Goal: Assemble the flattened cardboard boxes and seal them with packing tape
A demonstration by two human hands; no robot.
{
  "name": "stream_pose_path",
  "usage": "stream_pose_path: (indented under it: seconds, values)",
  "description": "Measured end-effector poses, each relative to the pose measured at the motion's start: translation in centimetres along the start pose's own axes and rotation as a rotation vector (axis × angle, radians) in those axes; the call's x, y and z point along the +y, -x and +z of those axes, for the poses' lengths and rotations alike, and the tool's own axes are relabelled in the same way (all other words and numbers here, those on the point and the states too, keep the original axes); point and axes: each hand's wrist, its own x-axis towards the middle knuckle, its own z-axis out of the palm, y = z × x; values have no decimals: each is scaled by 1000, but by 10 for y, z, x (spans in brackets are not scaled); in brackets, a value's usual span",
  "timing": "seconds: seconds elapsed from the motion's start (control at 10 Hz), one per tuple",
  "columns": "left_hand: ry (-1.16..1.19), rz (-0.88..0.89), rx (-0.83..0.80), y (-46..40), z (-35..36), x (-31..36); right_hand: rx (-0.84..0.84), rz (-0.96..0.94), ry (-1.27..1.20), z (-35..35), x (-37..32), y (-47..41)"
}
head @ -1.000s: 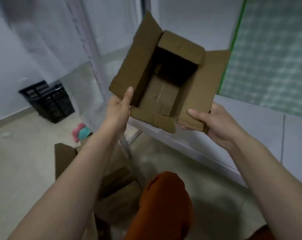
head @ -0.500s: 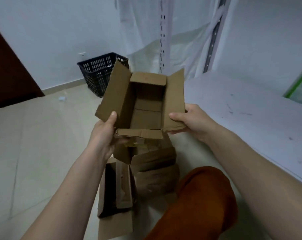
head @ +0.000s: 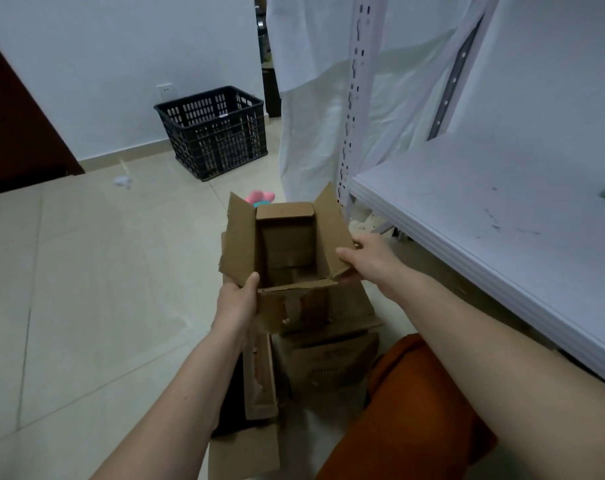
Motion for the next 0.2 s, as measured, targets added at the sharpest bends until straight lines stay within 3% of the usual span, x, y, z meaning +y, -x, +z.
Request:
stream_pose_path:
  seconds: [0.1, 0.2]
  values:
    - [-23, 55, -32, -8, -1, -6, -21, 43, 6, 4, 8, -8]
    - [-83, 341, 133, 5, -3, 15, 13, 10, 30, 0, 9, -9]
